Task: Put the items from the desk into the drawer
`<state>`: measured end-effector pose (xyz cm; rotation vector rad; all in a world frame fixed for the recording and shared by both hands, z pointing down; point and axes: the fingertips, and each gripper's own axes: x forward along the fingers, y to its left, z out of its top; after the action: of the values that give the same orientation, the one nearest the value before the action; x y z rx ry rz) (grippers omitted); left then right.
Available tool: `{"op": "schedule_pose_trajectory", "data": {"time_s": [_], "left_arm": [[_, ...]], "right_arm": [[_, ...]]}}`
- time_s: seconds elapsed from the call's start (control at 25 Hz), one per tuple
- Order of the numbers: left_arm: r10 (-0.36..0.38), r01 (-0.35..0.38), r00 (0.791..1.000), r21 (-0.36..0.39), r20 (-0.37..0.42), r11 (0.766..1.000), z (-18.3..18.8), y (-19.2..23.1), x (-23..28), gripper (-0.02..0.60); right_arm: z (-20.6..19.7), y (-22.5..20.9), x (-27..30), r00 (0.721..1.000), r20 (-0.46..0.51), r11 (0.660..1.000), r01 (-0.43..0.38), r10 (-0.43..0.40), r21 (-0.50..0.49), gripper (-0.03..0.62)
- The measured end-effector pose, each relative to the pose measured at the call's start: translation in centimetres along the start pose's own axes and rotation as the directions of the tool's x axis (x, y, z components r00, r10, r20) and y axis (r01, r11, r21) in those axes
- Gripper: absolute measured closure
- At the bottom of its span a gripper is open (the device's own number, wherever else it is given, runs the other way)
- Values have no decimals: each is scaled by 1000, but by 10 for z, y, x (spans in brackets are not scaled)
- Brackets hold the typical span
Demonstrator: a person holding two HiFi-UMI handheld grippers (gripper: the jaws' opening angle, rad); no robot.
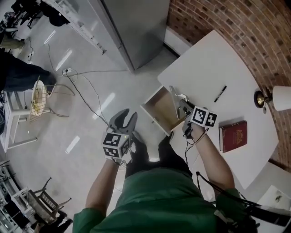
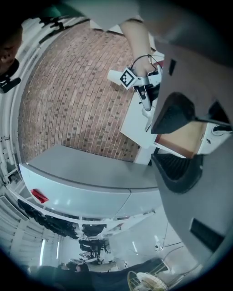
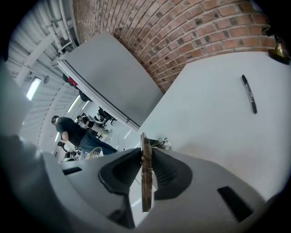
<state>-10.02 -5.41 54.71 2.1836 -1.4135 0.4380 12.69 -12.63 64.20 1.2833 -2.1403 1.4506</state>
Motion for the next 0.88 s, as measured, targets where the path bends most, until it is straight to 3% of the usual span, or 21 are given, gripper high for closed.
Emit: {"op": "schedule_pose_trajectory", "data": {"time_s": [0.28, 0.44, 0.88], "left_arm": [[-68, 68, 997, 9, -30, 998, -28, 16, 12, 454], [-103, 106, 991, 31, -81, 994, -48, 21, 23, 456], [-172, 176, 973, 15, -156, 984, -103, 25, 44, 457]], "right_arm": [[-47, 15, 26, 1000, -8, 1000, -27, 27, -13, 513], [-83, 9, 45, 1000, -16, 998, -18, 19, 63, 511], [-135, -64, 105, 991, 17, 987, 132, -134, 89, 511]]}}
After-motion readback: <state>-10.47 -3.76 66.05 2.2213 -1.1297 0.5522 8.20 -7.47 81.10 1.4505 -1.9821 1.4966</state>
